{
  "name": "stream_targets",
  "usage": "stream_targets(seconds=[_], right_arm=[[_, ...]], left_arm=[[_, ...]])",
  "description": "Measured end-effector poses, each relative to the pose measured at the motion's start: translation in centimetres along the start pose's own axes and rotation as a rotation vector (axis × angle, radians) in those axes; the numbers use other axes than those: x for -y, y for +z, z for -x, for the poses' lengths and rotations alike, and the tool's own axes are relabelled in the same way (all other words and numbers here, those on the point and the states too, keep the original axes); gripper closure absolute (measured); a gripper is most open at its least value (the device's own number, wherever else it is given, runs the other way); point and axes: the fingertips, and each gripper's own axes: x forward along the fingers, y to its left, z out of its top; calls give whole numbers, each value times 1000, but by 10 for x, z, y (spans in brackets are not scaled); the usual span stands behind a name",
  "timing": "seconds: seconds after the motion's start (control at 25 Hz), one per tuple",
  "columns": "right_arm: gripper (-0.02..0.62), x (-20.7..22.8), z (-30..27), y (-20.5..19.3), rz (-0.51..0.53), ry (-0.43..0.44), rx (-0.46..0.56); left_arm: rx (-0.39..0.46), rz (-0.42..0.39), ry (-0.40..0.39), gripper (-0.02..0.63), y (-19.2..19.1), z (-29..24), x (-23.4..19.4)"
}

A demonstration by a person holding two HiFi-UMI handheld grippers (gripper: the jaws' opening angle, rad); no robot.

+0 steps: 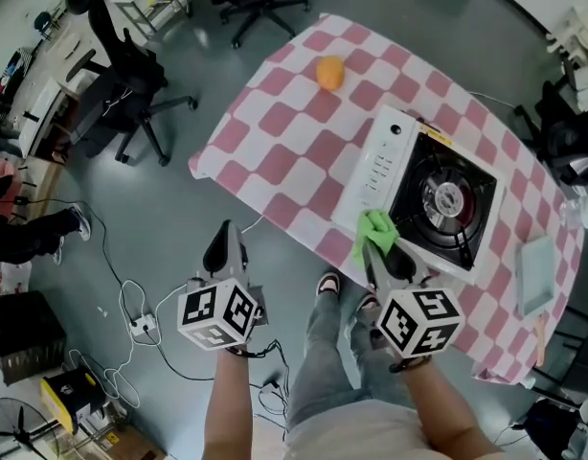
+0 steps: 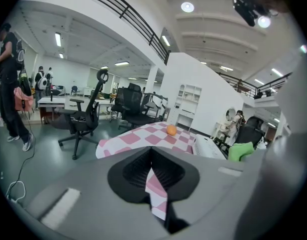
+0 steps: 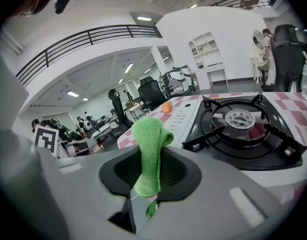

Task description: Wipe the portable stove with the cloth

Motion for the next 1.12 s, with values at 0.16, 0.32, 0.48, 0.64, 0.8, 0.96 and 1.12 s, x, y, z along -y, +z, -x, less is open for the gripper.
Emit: stream_targets(seconds=[0.16,0.32,0.48,0.64,0.8,0.96,1.12], right_arm=[[517,-10,-10,-7,-28,9,-23],[517,-16,-19,-14,-59,7,-46],[517,-20,-26,-18,-62,-3,-61],[517,-18,-32,-25,-82,-13,-83],[517,-16,-37,-27,-106,-26,-96],[517,-13,-40,-27,-136,-30,-101],[517,-11,-41,-27,-161,-32,-108]], left_arm=[[-4,0,9,606,2,-1,-14],[-13,0,6,606,1,-6,-23],[-24,-3,-5,606,0,-12,-29],[-27,-7,-21,606,1,-18,-28],[-31,-8,-33,606,3,-24,-29],[-38,-7,-45,606,3,-28,-28],[-40,-8,-55,606,5,-31,-25]])
